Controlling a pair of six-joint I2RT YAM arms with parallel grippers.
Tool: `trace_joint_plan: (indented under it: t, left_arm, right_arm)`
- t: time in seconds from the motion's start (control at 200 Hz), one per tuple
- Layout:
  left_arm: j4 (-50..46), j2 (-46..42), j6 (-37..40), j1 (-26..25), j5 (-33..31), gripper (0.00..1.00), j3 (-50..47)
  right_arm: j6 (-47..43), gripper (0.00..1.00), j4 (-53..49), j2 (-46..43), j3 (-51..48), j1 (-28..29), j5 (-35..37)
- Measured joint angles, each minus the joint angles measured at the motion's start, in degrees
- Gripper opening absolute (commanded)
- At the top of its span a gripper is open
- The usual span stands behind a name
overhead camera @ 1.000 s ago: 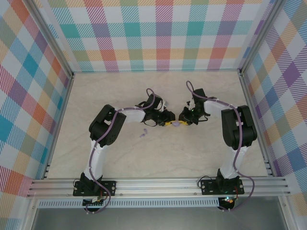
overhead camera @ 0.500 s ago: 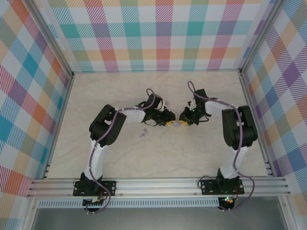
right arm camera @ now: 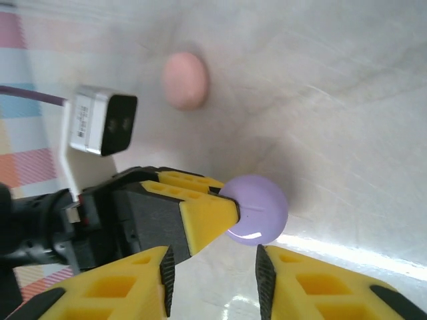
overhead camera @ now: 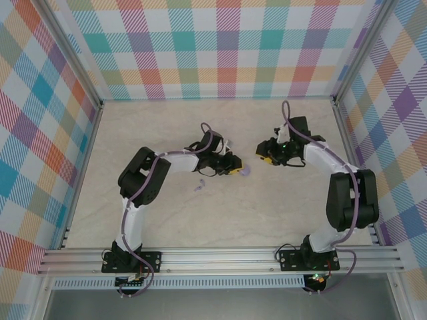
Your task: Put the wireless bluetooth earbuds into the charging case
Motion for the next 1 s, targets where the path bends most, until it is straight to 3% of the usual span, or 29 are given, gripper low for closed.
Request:
trace_joint_plan:
  t: [0.11,0.54,0.75,1.0]
  left_arm:
    - [1.1,-5.7,1.5,1.4,0.4,0.21,-3.0]
    - [2.9,-29.6,13.0,3.3,5.2,0.24,-6.4]
    - [2.6,-32.4,16.1,2.6,7.8,0.25,-6.5]
    - [1.1,-32.4,17.6,0.6,9.1,0.25,-6.4]
  right_arm:
    - [-1.2,0.51,1.2,-3.4,-1.4,-2.0,-5.3]
    - [-4.7,0.59,5.0,-12.3,-1.9,-3.2,-26.9]
    - [-5.7,0.57,5.2,-15.4,-1.7,-3.1,-31.4]
    - [-6.8,0.55,5.2,-16.5,0.8,0.3,-31.8]
